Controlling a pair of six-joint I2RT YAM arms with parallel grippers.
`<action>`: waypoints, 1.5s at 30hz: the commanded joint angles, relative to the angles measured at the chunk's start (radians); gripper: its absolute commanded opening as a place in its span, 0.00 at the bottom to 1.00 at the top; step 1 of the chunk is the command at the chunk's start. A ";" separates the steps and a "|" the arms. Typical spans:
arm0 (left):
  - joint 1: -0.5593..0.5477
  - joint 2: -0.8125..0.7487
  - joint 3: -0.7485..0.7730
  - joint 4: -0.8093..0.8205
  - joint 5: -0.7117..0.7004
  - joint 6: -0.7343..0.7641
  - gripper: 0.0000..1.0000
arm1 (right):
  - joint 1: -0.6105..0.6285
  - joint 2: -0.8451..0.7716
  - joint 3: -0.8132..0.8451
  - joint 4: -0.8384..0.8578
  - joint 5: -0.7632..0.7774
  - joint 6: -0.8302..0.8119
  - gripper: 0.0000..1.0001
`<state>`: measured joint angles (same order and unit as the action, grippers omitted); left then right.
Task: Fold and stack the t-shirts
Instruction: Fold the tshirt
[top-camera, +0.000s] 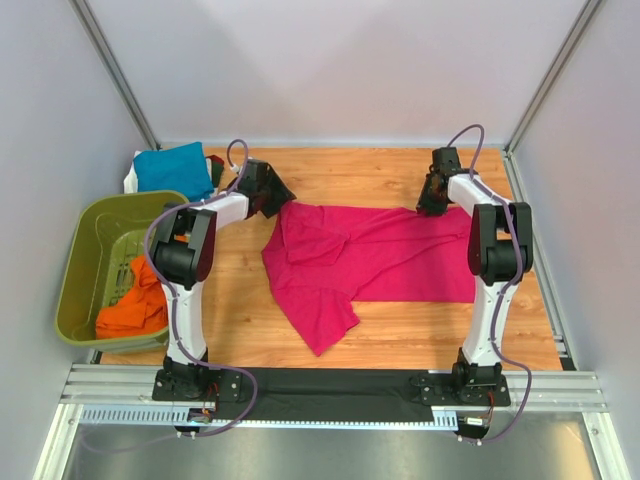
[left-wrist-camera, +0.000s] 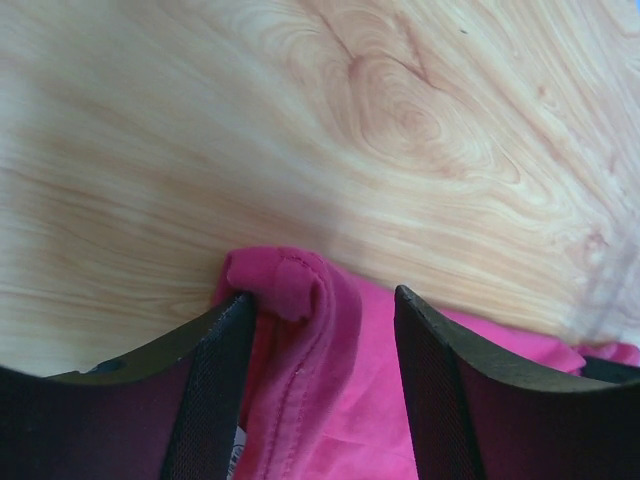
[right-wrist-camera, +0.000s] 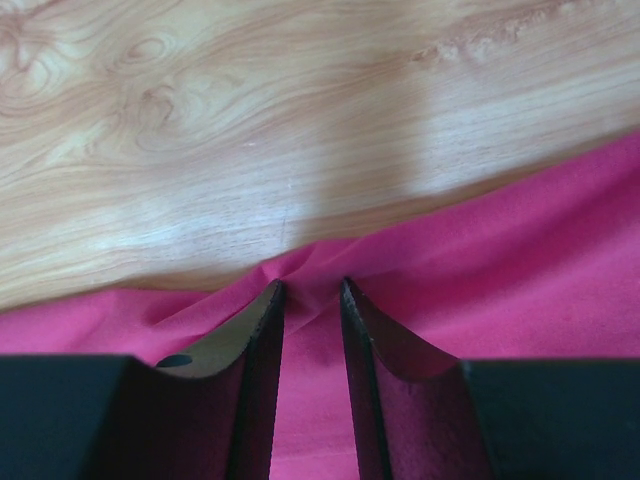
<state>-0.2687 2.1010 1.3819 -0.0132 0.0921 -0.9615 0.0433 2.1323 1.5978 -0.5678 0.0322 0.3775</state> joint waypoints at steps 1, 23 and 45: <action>-0.001 0.002 0.039 -0.138 -0.090 0.009 0.64 | 0.000 0.029 0.028 -0.007 0.046 0.011 0.31; 0.016 -0.042 0.037 -0.252 -0.295 0.121 0.64 | 0.000 0.026 0.022 -0.029 0.064 0.012 0.31; 0.017 -0.286 -0.061 -0.120 -0.077 0.242 0.61 | 0.003 -0.107 0.014 -0.027 0.006 -0.003 0.31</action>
<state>-0.2581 1.8439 1.3655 -0.1631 -0.0143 -0.6849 0.0437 2.0747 1.6043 -0.5945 0.0433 0.3801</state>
